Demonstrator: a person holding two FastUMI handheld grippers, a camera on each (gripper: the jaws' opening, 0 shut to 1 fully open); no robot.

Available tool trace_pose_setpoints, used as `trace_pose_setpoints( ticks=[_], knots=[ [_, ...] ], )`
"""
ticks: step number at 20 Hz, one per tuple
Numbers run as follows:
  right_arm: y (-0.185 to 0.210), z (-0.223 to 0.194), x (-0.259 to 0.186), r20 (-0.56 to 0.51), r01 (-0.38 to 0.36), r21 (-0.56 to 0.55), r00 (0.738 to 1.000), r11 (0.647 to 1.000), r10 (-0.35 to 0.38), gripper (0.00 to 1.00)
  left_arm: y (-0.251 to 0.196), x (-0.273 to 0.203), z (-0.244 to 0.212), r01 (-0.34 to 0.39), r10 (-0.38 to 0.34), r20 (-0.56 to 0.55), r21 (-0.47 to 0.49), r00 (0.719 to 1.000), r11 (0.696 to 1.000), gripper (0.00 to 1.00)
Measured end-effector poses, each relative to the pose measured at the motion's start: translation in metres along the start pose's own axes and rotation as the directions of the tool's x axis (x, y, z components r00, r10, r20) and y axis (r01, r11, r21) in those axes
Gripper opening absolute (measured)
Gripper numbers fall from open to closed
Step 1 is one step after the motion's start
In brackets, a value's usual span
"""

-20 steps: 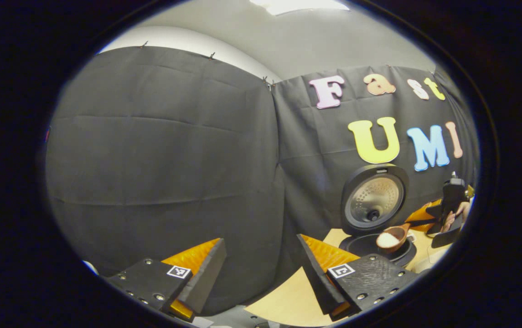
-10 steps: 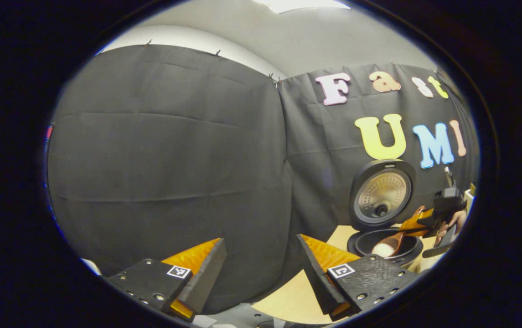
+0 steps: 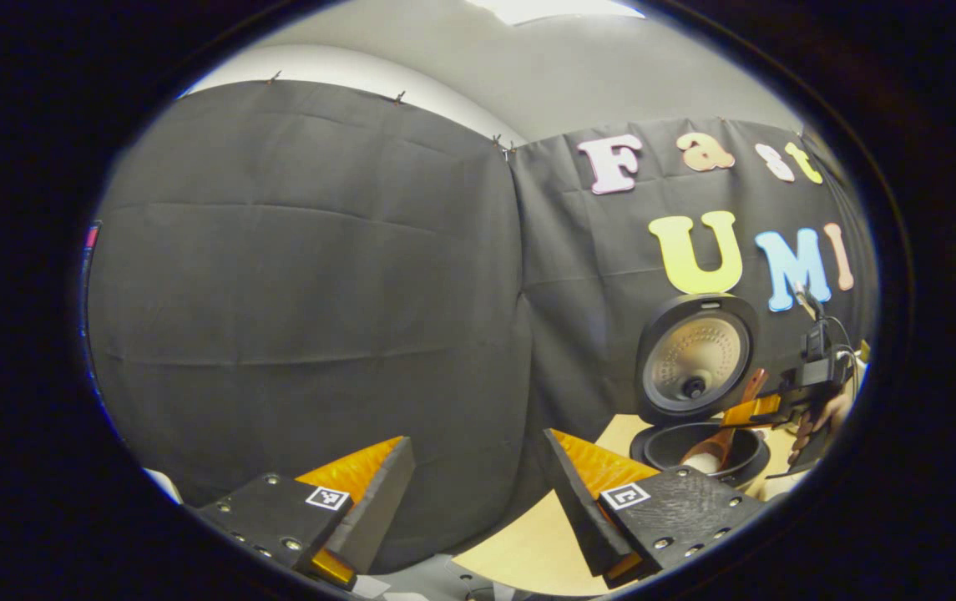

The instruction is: Close the left gripper, press the button to open the rice cooker; take a wooden spoon from the chopstick holder with the right hand, scoop a spoonful of rice and pour it into the rice cooker, then put the wooden spoon back into the chopstick holder.

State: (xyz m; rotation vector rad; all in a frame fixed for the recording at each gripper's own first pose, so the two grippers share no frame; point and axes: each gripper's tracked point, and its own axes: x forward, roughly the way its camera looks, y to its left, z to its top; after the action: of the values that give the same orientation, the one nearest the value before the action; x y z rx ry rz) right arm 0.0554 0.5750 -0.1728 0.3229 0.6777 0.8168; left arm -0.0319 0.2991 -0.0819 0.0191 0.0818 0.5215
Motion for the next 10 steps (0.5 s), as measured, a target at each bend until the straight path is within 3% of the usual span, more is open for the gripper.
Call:
trace_pose_setpoints(
  ticks=[3,6,10],
  knots=[
    [0.001,0.003,0.0,0.021,0.018,-0.124,1.0,0.992,-0.016,0.12,0.002,-0.002,-0.001,-0.004,0.004,0.0,-0.002,1.0,1.0,0.92],
    [0.008,0.005,-0.002,0.048,0.036,-0.272,0.999,0.962,-0.023,0.12,0.002,-0.001,-0.001,-0.006,0.006,-0.001,-0.009,1.0,1.0,0.92],
    [0.016,0.009,-0.009,0.11,0.079,-0.496,0.994,0.865,-0.028,0.12,-0.001,-0.001,-0.001,0.0,0.0,0.003,-0.008,1.0,1.0,0.92]
  ],
)
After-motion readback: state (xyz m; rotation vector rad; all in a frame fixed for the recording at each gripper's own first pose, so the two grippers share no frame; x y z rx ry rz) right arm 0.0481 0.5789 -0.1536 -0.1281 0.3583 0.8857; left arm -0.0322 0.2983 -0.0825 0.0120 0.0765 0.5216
